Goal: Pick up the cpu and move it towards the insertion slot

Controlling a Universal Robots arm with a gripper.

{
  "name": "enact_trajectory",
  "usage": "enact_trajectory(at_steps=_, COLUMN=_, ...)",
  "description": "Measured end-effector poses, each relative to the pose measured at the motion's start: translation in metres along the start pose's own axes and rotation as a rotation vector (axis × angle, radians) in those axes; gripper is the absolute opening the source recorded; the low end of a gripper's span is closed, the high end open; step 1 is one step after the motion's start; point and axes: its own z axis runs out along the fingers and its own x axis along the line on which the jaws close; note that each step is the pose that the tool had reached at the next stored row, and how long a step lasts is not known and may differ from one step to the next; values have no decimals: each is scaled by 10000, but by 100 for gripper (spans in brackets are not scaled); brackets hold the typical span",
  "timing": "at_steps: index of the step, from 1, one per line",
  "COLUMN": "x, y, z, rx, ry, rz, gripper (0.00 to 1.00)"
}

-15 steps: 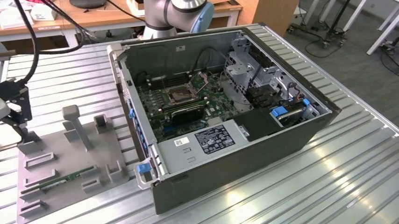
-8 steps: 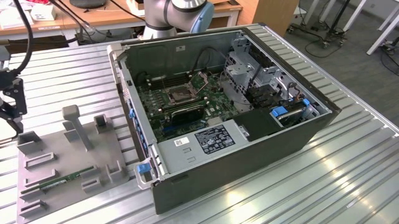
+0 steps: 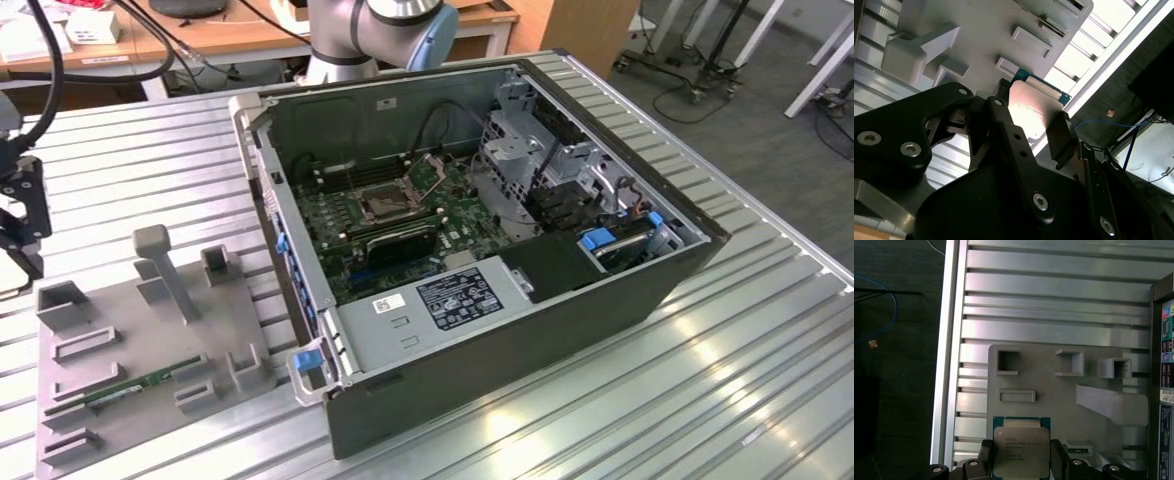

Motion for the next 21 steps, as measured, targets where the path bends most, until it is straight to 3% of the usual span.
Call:
enact_trajectory(at_steps=13, x=0, y=0, z=-7, rx=3, ry=4, rz=0, gripper=55)
enact_trajectory(at_steps=21, x=0, y=4, z=-92, rx=3, ry=4, rz=0, gripper=55)
